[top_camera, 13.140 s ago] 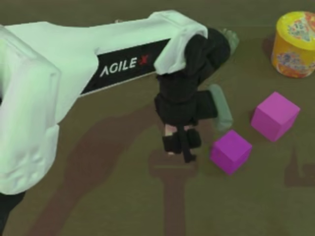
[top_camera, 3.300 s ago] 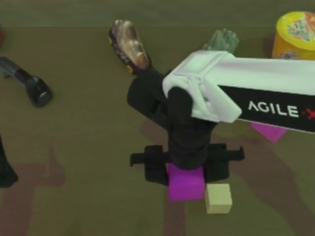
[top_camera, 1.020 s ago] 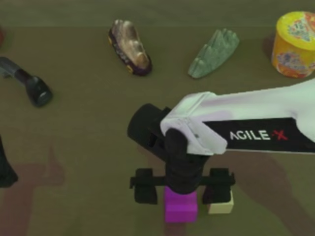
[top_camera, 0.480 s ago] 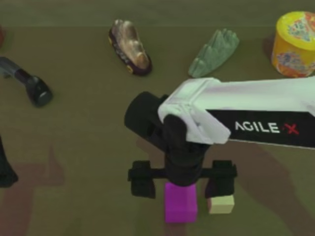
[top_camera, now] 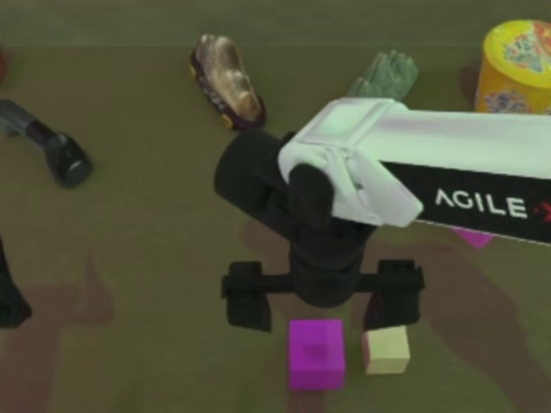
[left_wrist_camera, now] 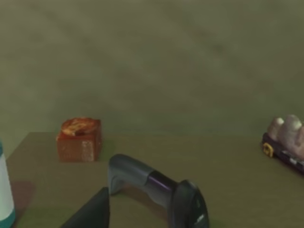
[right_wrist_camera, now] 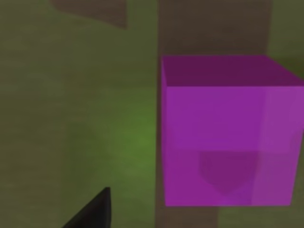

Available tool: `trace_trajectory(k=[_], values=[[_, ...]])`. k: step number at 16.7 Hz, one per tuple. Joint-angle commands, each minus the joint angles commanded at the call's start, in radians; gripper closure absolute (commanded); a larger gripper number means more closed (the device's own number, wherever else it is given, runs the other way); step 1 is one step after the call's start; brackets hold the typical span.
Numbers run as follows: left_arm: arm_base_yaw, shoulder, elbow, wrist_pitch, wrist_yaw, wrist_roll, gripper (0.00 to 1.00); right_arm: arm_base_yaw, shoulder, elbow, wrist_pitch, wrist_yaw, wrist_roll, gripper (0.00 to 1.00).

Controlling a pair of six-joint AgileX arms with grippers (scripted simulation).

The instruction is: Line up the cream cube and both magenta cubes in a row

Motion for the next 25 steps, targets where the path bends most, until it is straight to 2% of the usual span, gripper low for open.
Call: trace_trajectory(k=[3, 6, 10, 16, 19, 22, 25], values=[[0.000, 0.000, 0.000, 0.000, 0.000, 0.000, 0.00, -0.016, 0.009, 0.013, -0.004, 0.000, -0.034, 0.00], [0.000, 0.000, 0.000, 0.000, 0.000, 0.000, 0.00, -0.077, 0.042, 0.058, -0.020, -0.001, -0.159, 0.00], [0.000, 0.000, 0.000, 0.000, 0.000, 0.000, 0.00, -0.214, 0.103, 0.135, -0.054, -0.004, -0.439, 0.00], [0.000, 0.000, 0.000, 0.000, 0.000, 0.000, 0.00, -0.473, 0.196, 0.247, -0.109, -0.009, -1.011, 0.00], [0.000, 0.000, 0.000, 0.000, 0.000, 0.000, 0.00, -0.589, 0.221, 0.295, -0.121, -0.011, -1.243, 0.00], [0.000, 0.000, 0.000, 0.000, 0.000, 0.000, 0.00, -0.674, 0.227, 0.328, -0.122, -0.013, -1.384, 0.00], [0.000, 0.000, 0.000, 0.000, 0.000, 0.000, 0.00, -0.705, 0.227, 0.341, -0.120, -0.015, -1.429, 0.00]])
